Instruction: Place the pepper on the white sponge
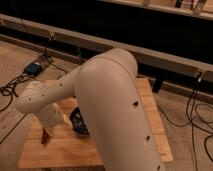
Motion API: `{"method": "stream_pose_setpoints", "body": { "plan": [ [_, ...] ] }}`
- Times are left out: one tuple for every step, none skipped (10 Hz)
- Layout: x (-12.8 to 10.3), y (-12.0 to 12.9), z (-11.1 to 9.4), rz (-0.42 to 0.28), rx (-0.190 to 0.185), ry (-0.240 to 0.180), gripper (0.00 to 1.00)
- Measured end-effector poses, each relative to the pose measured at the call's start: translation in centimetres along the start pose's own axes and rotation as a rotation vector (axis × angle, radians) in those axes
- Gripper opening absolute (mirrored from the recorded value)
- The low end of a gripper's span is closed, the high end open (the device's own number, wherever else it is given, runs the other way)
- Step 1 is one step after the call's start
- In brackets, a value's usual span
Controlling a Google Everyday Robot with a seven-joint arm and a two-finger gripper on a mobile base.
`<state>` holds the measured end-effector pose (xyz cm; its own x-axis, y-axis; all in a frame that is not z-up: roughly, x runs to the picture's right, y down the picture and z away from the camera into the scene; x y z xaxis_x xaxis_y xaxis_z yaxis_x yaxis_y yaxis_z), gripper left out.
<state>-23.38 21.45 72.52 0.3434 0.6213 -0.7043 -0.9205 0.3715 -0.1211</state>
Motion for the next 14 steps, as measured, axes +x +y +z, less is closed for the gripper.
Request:
{"method": "stream_pose_setpoints", "body": {
  "plan": [
    [-0.6,1.3,0.1,0.003,-0.022,-0.001,0.65],
    [-1.3,2.1,0.4,0.013,-0.045,-0.002,0.65],
    [-2.1,2.8,0.9,0.024,-0.068,0.000,0.65],
    [-2.6,3.8,1.6,0.026,-0.089,0.003,0.65],
    [-3.1,4.7,2.3,0.021,-0.109,0.005,0.65],
    [-3.5,4.9,2.8,0.018,-0.118,0.006,0.65],
    [-4.0,5.3,3.4,0.014,-0.133,0.008,0.65],
    [-4.3,5.6,3.9,0.009,-0.142,0.013,0.65],
    [-4.7,6.1,4.3,-0.001,-0.155,0.016,0.65],
    [-5.1,6.7,4.7,-0.011,-0.169,0.021,0.65],
    [-5.4,7.1,5.0,-0.017,-0.177,0.025,0.65],
    [-5.6,8.3,5.2,-0.034,-0.190,0.033,0.65],
    [-5.8,9.6,5.3,-0.054,-0.199,0.038,0.65],
    [-5.9,11.3,5.1,-0.082,-0.204,0.042,0.63]
  ]
}}
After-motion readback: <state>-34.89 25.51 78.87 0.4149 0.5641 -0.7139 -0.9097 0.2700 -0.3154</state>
